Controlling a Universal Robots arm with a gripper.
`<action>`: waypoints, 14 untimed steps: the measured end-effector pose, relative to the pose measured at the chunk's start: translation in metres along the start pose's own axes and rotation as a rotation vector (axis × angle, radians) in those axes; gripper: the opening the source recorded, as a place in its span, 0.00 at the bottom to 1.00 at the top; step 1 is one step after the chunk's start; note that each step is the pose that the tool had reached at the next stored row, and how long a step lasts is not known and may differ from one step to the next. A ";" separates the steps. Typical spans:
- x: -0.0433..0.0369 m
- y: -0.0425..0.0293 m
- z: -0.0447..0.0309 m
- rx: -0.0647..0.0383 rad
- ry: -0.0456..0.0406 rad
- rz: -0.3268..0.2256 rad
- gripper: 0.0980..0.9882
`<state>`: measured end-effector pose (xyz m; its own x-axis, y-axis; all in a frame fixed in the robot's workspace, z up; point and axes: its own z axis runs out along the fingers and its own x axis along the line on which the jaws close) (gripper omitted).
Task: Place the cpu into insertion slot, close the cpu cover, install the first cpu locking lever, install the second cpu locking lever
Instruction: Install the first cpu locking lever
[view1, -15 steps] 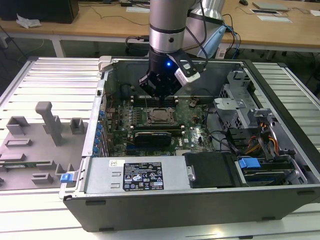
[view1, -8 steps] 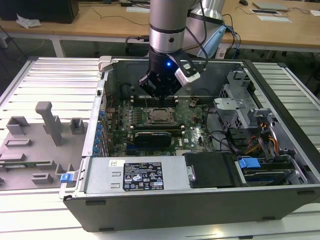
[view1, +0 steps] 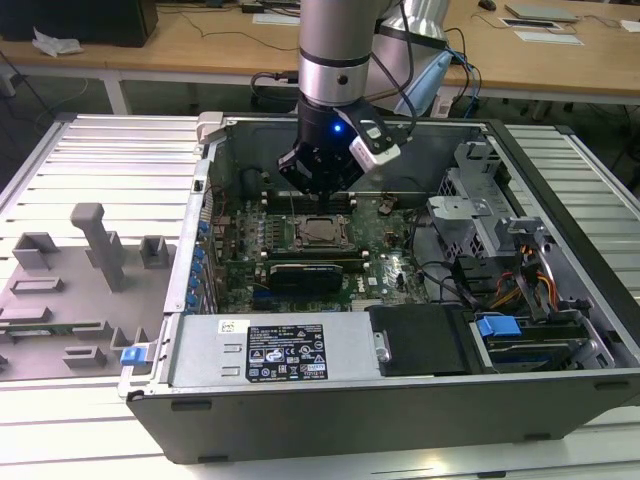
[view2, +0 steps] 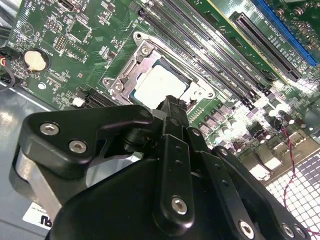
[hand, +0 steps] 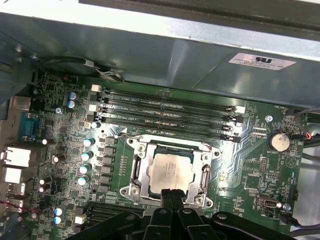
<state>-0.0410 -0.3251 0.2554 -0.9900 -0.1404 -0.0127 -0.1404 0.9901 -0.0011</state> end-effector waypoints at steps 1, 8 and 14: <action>0.0034 0.0004 -0.0001 0.000 0.0000 0.000 0.01; 0.0150 0.0021 -0.0002 0.000 -0.0001 0.000 0.01; 0.0243 0.0034 -0.0004 0.000 0.0000 0.000 0.01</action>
<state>-0.0656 -0.3251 0.2554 -0.9900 -0.1404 -0.0127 -0.1404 0.9901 -0.0013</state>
